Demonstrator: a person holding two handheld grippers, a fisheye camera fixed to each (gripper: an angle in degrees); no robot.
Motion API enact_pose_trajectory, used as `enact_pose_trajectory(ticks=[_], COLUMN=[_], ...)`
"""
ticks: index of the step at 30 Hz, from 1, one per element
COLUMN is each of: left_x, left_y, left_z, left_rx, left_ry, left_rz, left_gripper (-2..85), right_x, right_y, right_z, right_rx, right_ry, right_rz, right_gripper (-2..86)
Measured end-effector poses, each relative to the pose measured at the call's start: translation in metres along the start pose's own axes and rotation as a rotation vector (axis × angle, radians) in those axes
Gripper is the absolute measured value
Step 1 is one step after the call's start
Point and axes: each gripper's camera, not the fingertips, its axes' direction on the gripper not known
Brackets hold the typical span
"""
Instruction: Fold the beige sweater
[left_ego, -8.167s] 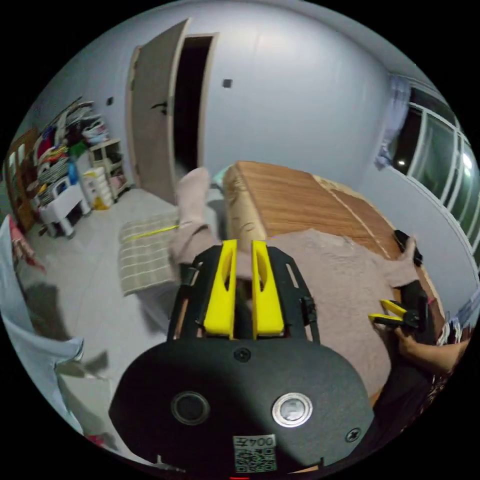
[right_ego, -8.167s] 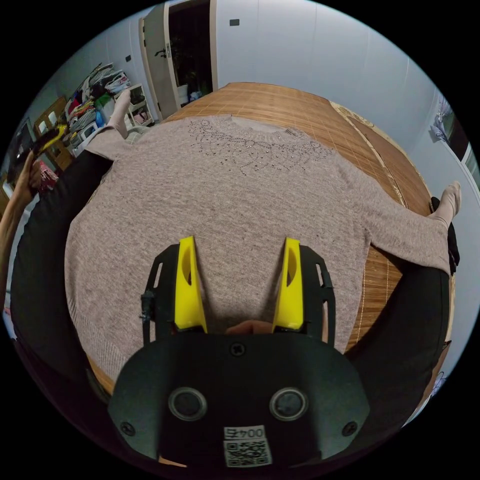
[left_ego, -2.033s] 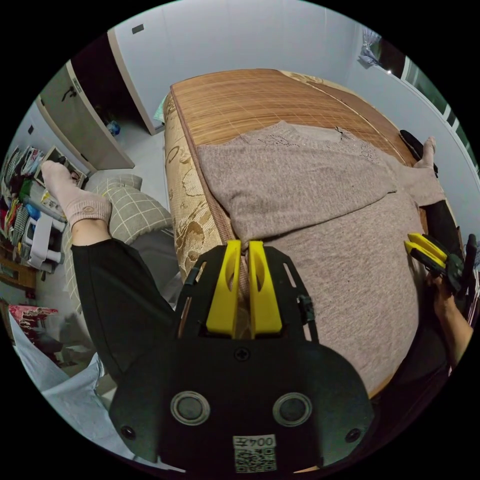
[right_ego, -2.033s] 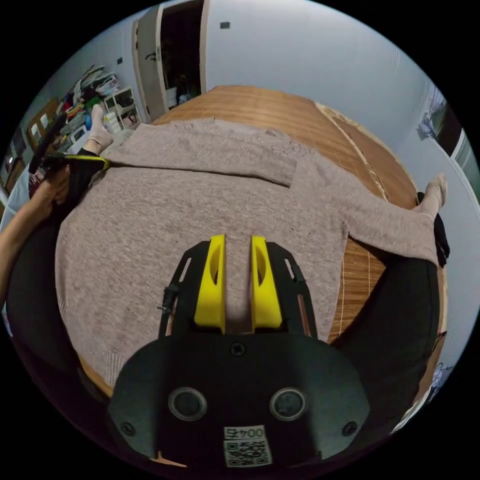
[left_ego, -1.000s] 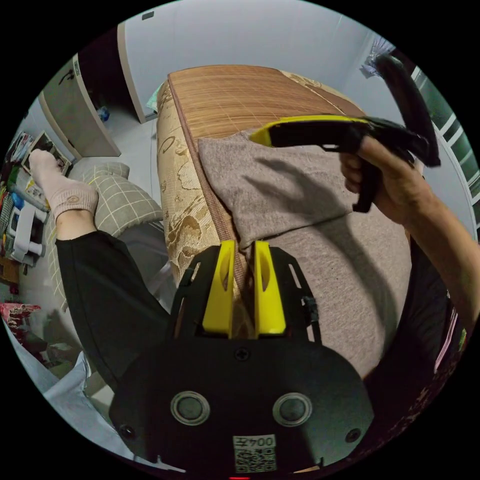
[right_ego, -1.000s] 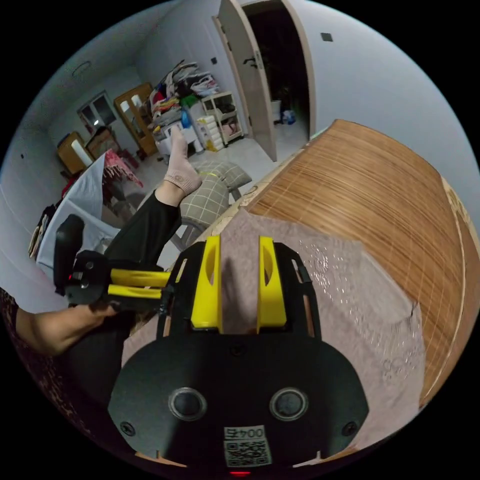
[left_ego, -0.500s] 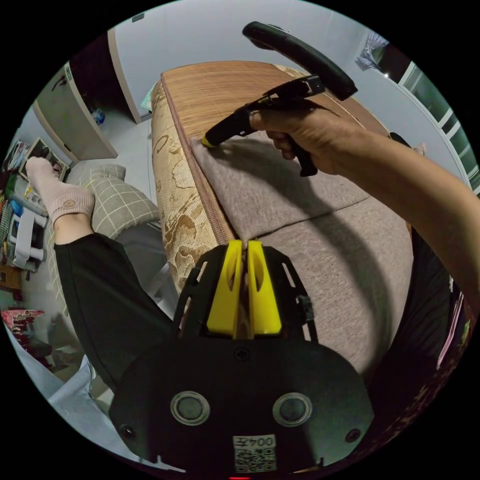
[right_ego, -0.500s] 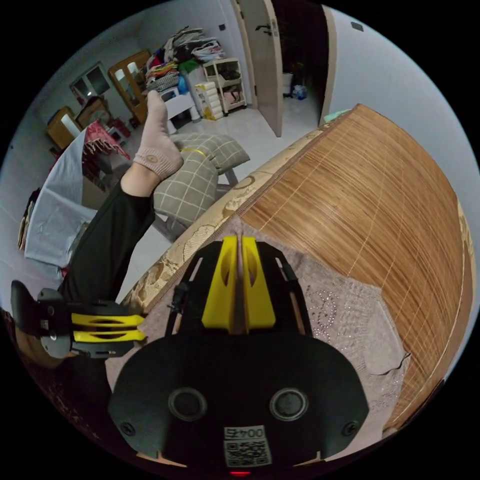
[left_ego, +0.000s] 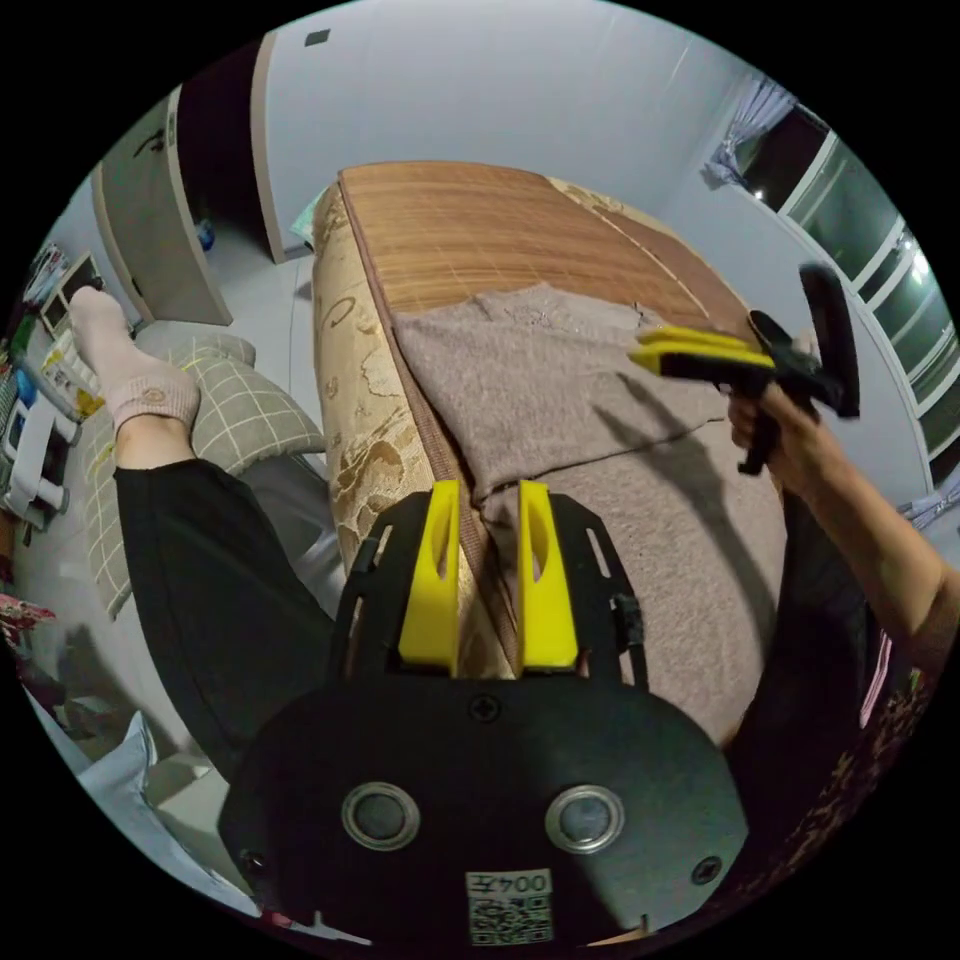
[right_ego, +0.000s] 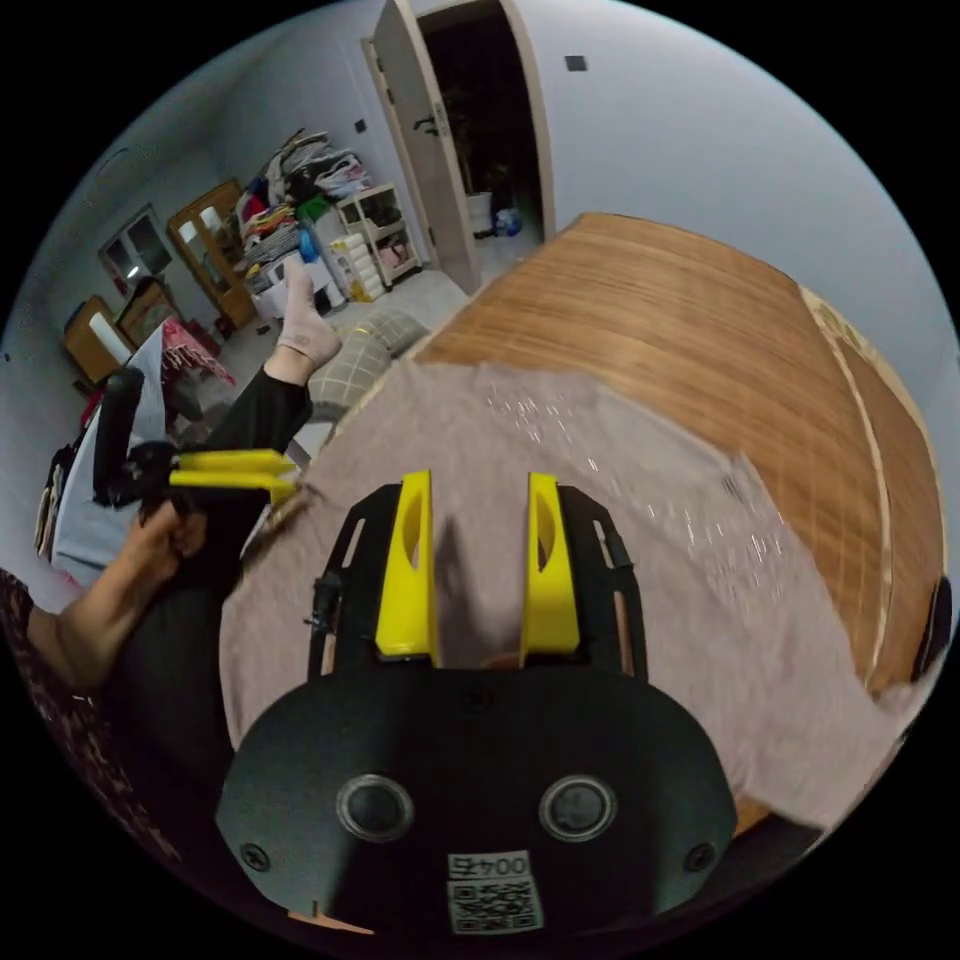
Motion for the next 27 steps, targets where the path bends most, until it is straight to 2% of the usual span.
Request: enact_pose_trajectory(ticks=[3, 8, 14, 24, 27], left_x=[0.012, 0.051, 0.07, 0.109, 0.143], left_y=[0.007, -0.006, -0.005, 0.008, 0.016], left_z=[-0.014, -0.003, 0.025, 0.009, -0.011], left_rx=[0.098, 0.096, -0.055, -0.021, 0.012], left_ry=[-0.015, -0.073, -0.146, -0.135, -0.123], left_rz=[0.024, 0.102, 0.091, 0.117, 0.176], left_gripper=[6.7, 6.6, 7.9, 9.7, 10.2], right_x=[0.007, -0.007, -0.021, -0.036, -0.038], right_y=[0.071, 0.143, 0.159, 0.167, 0.17], right_z=[-0.029, -0.042, -0.047, -0.082, -0.097], right_rx=[0.006, 0.005, -0.032, -0.025, -0.023], right_ry=[0.033, 0.159, 0.236, 0.253, 0.25], right_rz=[0.124, 0.212, 0.153, 0.143, 0.144], right_gripper=[13.8, 14.0, 13.6, 13.6, 13.6])
